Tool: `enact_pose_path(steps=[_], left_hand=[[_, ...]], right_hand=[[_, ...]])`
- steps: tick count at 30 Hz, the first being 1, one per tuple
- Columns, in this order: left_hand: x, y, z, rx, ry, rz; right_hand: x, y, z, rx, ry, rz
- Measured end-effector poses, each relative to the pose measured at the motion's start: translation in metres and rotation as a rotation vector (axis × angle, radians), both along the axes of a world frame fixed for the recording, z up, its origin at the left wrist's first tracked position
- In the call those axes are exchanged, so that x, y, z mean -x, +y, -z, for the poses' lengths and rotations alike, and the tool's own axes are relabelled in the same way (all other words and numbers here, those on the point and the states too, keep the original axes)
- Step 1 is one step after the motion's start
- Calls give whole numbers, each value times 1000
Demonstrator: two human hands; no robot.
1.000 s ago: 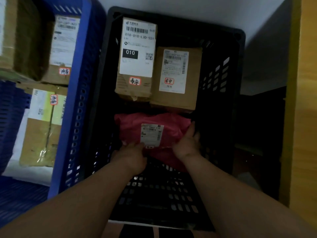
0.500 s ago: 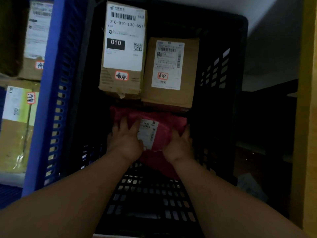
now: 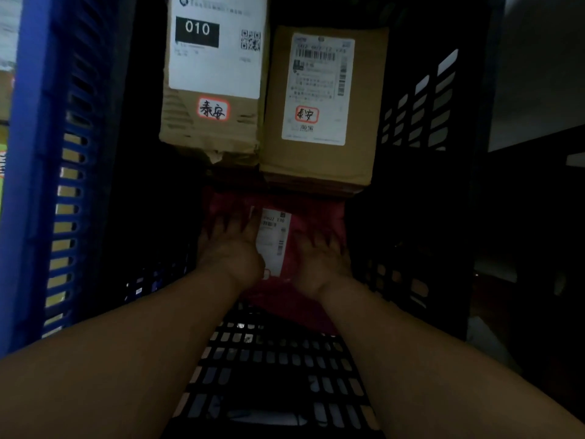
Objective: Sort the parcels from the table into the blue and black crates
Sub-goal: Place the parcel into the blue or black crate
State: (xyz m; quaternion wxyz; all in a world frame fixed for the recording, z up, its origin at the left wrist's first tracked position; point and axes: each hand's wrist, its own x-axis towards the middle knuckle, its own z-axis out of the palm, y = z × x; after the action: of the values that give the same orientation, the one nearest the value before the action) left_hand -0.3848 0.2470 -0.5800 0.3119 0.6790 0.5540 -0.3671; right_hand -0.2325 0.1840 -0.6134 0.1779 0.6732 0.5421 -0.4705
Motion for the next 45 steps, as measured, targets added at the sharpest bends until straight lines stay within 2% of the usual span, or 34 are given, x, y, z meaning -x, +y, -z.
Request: enact_pose_path(steps=[7,13,20,28,33,37,45], left_hand=[[13,-16,1,68,4,-2],[18,-27,-26,85,43,10],[7,-42,-102,-101,6,62],[-12,-64,-216,-288,-56,58],[-27,-81,-277,-369,-117,67],[-33,-93,-314,-449,-186,117],[-44,-116,-361,-504,-234,215]], right_hand=[[8,-14,-9,116,8,-88],[6,-19,-36,66,-36,-50],[-2,-14,-114,-6,-67,-51],[-25,-23,-233,-207,-55,-154],[-41,-37,-298,-358,-89,-128],[-59,-58,-343,-465,-150,-76],[-102,-117,-396,-449,-248,28]])
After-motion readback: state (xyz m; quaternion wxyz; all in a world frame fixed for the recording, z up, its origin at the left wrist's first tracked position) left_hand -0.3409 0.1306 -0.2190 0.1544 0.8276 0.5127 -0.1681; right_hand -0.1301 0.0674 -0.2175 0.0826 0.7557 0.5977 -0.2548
